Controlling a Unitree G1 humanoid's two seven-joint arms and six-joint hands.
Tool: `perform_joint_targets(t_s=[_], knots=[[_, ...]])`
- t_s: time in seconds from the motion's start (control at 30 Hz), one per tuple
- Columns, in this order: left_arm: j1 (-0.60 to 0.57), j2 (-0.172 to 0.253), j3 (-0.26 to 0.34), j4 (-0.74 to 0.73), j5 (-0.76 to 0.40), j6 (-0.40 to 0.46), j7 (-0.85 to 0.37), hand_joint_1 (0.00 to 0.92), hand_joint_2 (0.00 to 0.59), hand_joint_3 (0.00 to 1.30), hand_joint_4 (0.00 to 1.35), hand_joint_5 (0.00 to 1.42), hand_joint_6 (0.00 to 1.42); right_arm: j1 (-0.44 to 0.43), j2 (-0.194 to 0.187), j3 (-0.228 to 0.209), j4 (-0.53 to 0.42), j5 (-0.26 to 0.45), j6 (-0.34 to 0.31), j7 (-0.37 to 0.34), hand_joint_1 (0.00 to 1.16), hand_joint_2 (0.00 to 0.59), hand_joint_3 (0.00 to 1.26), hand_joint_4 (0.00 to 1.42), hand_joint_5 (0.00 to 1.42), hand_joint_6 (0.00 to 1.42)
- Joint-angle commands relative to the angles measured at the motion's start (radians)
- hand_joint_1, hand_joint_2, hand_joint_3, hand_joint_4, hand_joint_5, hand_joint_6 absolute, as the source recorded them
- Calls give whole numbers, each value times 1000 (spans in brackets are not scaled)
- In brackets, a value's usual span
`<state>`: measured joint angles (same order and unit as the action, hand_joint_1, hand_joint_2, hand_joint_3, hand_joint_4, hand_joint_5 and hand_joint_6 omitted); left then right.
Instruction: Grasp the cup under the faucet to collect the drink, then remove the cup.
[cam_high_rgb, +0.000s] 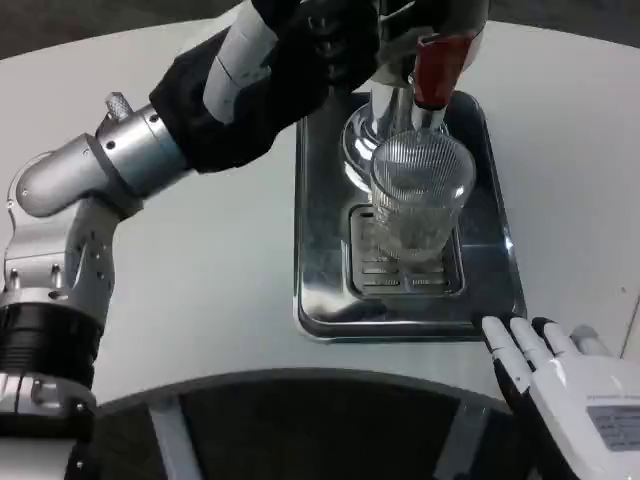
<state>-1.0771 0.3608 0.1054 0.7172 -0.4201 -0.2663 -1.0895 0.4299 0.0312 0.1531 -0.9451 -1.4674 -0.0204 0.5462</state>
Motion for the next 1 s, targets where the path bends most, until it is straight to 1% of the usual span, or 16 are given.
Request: perform_joint_targets(t_s=[0.03, 0.27, 0.47, 0.77, 1.0], knots=[[-47, -29, -2, 46, 24, -36, -19, 0, 81, 0, 0, 24, 0, 10, 6, 2, -2, -7, 7, 0, 706, 276, 0, 0, 0, 0], [-85, -62, 0, 93, 45, -58, -20, 0, 81, 0, 0, 31, 0, 15, 8, 2, -4, -7, 11, -4, 706, 276, 0, 0, 0, 0], [-122, -81, -5, 145, 67, -85, -19, 0, 82, 0, 0, 35, 0, 18, 8, -1, -4, -3, 13, -7, 706, 276, 0, 0, 0, 0], [-195, -100, -8, 254, 111, -123, -15, 0, 82, 0, 0, 48, 0, 26, 9, 1, -5, -1, 16, -14, 706, 276, 0, 0, 0, 0], [-233, -105, -12, 309, 145, -155, -26, 0, 82, 0, 0, 68, 5, 28, 9, 0, -4, 2, 19, -18, 706, 276, 0, 0, 0, 0]])
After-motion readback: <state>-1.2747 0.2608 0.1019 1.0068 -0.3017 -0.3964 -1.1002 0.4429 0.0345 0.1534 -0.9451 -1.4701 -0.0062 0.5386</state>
